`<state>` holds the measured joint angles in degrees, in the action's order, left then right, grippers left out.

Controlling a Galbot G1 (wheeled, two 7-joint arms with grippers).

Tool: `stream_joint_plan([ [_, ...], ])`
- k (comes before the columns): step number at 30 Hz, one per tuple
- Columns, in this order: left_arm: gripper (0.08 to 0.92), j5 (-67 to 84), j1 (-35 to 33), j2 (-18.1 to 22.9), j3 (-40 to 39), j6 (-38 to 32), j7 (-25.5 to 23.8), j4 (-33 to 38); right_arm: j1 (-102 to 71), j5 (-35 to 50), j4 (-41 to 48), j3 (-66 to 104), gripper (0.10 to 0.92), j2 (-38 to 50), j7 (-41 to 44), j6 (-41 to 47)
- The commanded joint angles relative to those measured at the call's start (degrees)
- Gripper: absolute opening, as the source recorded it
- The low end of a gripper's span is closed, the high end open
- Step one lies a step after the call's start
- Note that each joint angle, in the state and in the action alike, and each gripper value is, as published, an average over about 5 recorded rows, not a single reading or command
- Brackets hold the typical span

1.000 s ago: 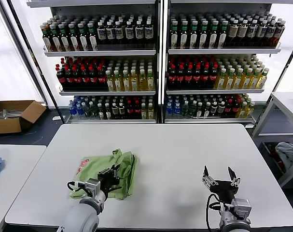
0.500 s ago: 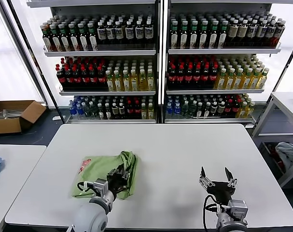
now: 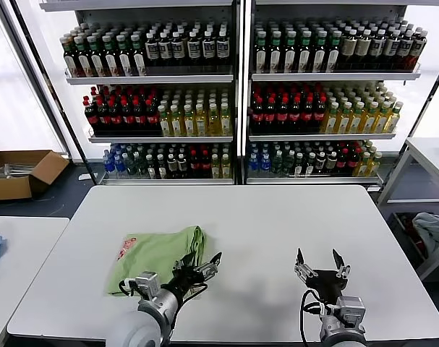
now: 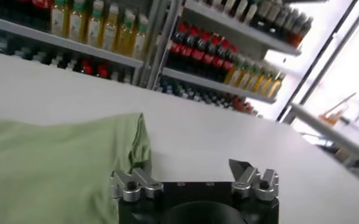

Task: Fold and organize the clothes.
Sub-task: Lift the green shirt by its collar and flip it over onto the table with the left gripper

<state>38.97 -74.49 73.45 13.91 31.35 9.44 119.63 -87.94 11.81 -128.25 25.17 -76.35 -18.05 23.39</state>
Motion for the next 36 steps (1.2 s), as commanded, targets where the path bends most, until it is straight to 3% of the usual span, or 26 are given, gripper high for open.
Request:
stream_joint_plan([
  [1,0.809,9.30,-1.04,-3.33,8.82,-2.34,2.35,6.90,0.76,0.13,1.22,-1.09,0.823,0.02,-0.02,-0.31],
  [8,0.823,-10.55,-2.09,-8.51,16.58,-5.81,2.59,0.19,3.06,0.97,2.18,-2.47,0.823,0.67,-0.54,-0.05],
  [12,0.823,-15.64,-2.75,-9.43,18.67,-7.35,2.89,-3.29,4.23,1.58,3.06,-2.89,0.823,1.00,-1.19,0.07],
  [24,0.823,-4.44,-2.77,-8.43,19.31,-2.91,2.97,-6.28,5.65,2.44,3.96,-2.82,0.823,1.50,-1.55,0.28],
  [36,0.823,-0.74,-1.52,-7.86,18.77,-2.72,1.98,-11.18,5.65,3.69,3.24,-2.20,0.823,1.53,-1.75,1.16],
])
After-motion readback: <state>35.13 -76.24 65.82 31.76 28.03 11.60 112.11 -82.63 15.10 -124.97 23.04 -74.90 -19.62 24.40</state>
